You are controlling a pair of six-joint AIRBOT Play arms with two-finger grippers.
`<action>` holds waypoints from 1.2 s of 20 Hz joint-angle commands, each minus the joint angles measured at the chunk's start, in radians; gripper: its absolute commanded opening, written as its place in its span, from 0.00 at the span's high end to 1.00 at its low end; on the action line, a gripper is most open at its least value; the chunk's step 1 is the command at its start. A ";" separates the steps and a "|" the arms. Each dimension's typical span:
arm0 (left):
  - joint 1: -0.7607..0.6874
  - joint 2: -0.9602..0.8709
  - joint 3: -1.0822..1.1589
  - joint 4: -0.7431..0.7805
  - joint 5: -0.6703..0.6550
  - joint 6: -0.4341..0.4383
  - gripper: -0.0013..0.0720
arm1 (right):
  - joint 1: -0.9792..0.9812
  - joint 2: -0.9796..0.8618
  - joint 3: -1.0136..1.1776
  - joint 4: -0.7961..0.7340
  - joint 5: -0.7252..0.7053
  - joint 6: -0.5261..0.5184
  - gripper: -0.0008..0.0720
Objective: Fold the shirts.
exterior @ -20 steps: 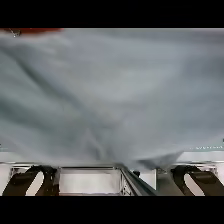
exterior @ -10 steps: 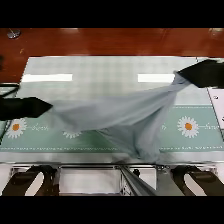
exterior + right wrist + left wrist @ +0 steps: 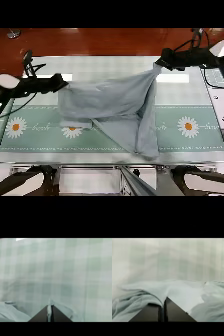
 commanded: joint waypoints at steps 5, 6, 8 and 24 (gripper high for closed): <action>0.001 -0.270 0.248 0.022 -0.096 0.011 0.04 | -0.007 -0.232 0.150 0.029 0.164 0.047 0.13; 0.021 -0.270 0.272 0.080 -0.170 0.011 0.02 | -0.020 -0.227 0.160 0.013 0.249 0.008 0.13; 0.096 -0.270 0.343 0.243 -0.380 0.004 0.02 | -0.064 -0.188 0.166 -0.100 0.438 -0.016 0.13; 0.322 -0.247 -0.130 -0.068 -0.363 0.123 0.03 | -0.247 0.565 -0.940 0.082 0.141 -0.078 0.14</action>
